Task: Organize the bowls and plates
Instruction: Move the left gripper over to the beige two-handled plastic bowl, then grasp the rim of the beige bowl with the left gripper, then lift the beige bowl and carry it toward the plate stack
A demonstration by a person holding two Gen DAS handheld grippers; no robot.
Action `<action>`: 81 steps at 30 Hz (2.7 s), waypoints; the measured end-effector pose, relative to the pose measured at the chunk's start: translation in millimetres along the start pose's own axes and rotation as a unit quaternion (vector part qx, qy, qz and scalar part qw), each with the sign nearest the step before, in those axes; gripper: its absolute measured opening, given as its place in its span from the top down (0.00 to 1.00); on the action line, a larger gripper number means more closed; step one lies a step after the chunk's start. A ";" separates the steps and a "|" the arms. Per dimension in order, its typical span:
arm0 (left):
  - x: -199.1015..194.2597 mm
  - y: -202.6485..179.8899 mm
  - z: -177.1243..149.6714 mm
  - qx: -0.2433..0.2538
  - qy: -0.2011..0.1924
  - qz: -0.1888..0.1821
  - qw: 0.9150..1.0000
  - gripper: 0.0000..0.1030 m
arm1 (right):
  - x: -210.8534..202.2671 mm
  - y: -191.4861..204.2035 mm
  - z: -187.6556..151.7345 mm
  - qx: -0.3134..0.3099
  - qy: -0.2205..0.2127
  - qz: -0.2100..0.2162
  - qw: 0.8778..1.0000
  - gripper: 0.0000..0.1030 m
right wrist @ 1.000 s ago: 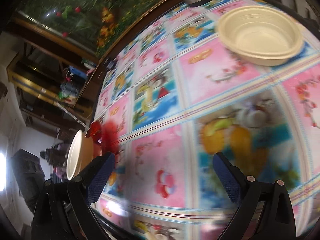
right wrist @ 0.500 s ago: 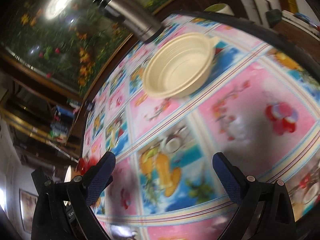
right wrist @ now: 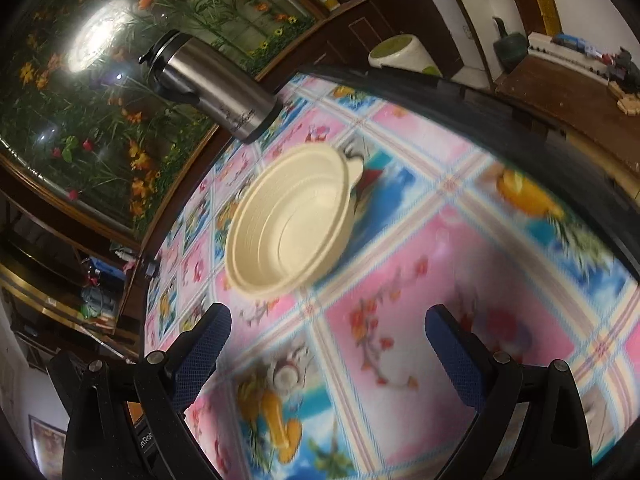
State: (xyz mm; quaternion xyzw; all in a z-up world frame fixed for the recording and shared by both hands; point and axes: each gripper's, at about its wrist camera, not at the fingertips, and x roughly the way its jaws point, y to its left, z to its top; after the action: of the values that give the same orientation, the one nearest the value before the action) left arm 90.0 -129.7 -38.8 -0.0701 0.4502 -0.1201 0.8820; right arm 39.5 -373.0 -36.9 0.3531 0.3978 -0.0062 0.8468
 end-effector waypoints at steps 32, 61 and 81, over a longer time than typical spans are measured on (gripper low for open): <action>65.8 -37.3 38.9 -0.008 0.016 -0.027 0.999 0.27 | 52.2 -5.4 43.2 0.010 0.022 -0.028 0.999 0.40; 38.0 0.1 26.1 -0.019 -0.010 0.007 1.000 0.87 | 76.4 45.7 7.6 -0.061 0.022 -0.007 0.998 0.90; 17.7 27.7 22.5 -0.033 -0.058 0.023 0.997 0.87 | 74.5 79.2 -10.1 -0.113 -0.034 0.025 0.993 0.90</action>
State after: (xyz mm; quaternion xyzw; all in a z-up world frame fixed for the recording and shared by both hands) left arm 122.4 -107.6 -45.8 -0.0960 0.4034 -0.0807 0.9064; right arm 106.7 -287.3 -44.9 0.2645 0.3583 0.0479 0.8941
